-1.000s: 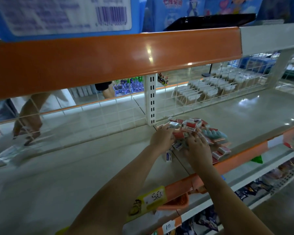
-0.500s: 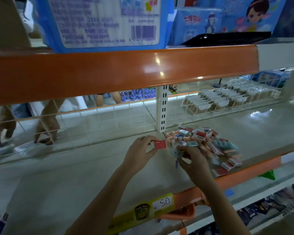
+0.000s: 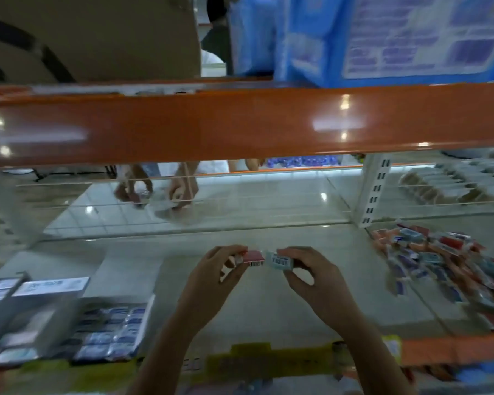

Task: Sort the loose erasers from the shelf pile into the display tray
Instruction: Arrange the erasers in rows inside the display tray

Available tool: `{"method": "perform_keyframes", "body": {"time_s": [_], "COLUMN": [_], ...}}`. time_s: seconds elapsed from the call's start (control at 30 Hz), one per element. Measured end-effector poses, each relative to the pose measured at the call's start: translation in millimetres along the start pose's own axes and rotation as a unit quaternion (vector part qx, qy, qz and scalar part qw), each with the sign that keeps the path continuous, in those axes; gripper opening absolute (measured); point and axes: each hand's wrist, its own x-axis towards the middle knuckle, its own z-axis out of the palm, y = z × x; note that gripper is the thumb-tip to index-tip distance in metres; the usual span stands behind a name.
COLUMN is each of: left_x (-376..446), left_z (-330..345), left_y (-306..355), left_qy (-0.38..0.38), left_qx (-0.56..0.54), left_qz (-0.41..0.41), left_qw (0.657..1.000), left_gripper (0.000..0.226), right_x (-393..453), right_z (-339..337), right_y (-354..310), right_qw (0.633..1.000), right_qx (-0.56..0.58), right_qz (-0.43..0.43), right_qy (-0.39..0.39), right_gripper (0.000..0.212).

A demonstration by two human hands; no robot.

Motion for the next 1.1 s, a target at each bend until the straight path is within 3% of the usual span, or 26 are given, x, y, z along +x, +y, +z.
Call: {"method": "perform_keyframes", "body": {"time_s": [0.13, 0.3, 0.53, 0.77, 0.93, 1.1], "left_x": [-25, -53, -86, -111, -124, -127], "left_z": [-56, -123, -191, -242, -261, -265], "left_y": [-31, -67, -128, -173, -187, -191], "left_qy": [0.025, 0.023, 0.043, 0.056, 0.092, 0.108], "left_qx": [0.009, -0.005, 0.001, -0.016, -0.029, -0.023], "left_qz": [-0.033, -0.082, -0.137, -0.172, -0.202, -0.237], "left_qw": [0.999, 0.996, 0.990, 0.983, 0.975, 0.965], "left_gripper": [0.019, 0.011, 0.019, 0.017, 0.017, 0.018], "right_x": [12, 28, 38, 50, 62, 73], "right_z": [52, 115, 196, 257, 276, 286], "right_y": [-41, -89, -135, -163, -175, -177], "right_qw": [0.999, 0.991, 0.971, 0.957, 0.960, 0.947], "right_qx": [0.041, 0.079, 0.160, 0.130, 0.085, 0.081], "right_qz": [0.002, 0.071, 0.108, 0.107, 0.073, 0.051], "right_qy": [-0.020, -0.076, -0.139, -0.236, -0.258, -0.305], "right_gripper": [0.027, 0.031, 0.019, 0.018, 0.011, 0.018]}}
